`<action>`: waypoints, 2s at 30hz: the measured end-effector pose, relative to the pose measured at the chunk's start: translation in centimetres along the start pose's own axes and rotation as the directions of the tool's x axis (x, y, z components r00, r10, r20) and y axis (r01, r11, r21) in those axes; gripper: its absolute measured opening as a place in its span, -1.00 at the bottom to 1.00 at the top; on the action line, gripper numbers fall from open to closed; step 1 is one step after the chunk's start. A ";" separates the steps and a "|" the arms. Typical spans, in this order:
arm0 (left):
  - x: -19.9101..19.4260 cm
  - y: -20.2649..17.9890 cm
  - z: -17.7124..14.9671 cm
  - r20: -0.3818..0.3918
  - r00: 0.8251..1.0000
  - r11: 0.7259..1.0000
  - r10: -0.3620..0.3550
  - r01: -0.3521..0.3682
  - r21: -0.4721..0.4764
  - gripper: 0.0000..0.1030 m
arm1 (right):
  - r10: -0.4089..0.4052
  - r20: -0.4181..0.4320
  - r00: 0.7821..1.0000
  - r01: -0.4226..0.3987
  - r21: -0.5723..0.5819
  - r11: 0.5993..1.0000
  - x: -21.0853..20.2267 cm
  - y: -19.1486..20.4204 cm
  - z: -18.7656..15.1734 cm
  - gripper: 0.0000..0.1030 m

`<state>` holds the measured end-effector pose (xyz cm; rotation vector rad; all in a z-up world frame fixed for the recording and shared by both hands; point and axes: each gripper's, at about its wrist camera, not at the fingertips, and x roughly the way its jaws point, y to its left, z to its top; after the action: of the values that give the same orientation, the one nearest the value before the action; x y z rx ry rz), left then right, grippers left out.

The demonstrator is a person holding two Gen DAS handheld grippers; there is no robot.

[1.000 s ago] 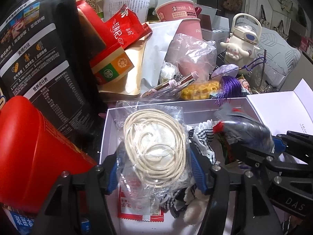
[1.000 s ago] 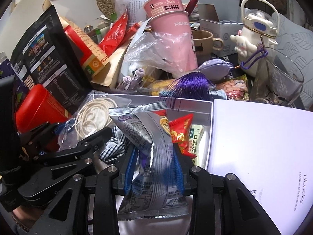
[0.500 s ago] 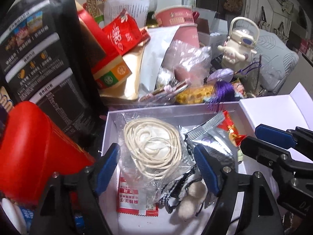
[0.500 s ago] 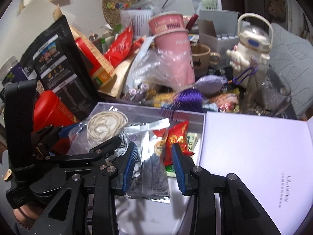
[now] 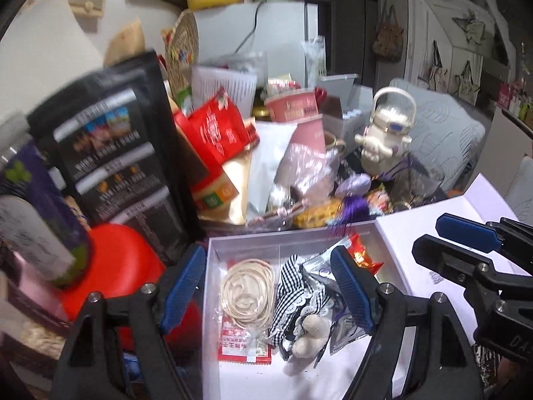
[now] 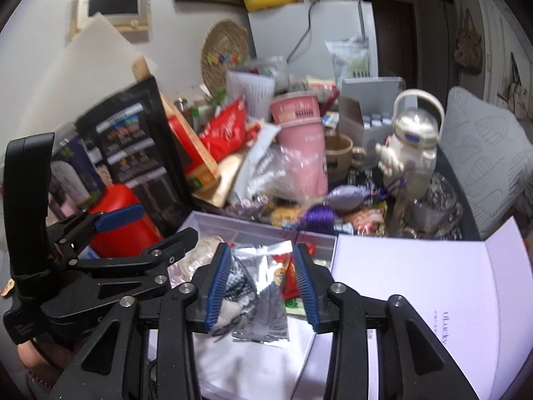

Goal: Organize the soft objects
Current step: 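Withdraw both tools from the box back toward the table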

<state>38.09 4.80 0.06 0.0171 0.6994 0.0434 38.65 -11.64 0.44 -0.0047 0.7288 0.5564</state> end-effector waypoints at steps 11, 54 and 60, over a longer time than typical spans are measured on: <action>-7.8 0.9 0.4 0.122 0.992 0.999 -0.019 0.023 -0.027 0.57 | 0.044 0.176 0.983 -0.039 -0.027 0.999 -7.9 2.1 0.2 -0.05; -12.5 -1.9 -15.6 -0.011 0.984 0.983 -0.176 0.175 -0.050 0.57 | -0.039 0.037 0.999 0.034 0.134 0.990 -16.0 3.6 -16.8 0.17; -9.5 -2.0 -16.8 -0.067 0.989 0.989 -0.134 0.130 -0.068 0.57 | -0.039 -0.017 0.999 0.041 0.153 0.987 -14.2 2.6 -18.0 0.17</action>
<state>20.09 2.37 -6.77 -0.0920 0.7686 -0.0613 17.50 -19.71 -3.65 0.1201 0.7820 0.4612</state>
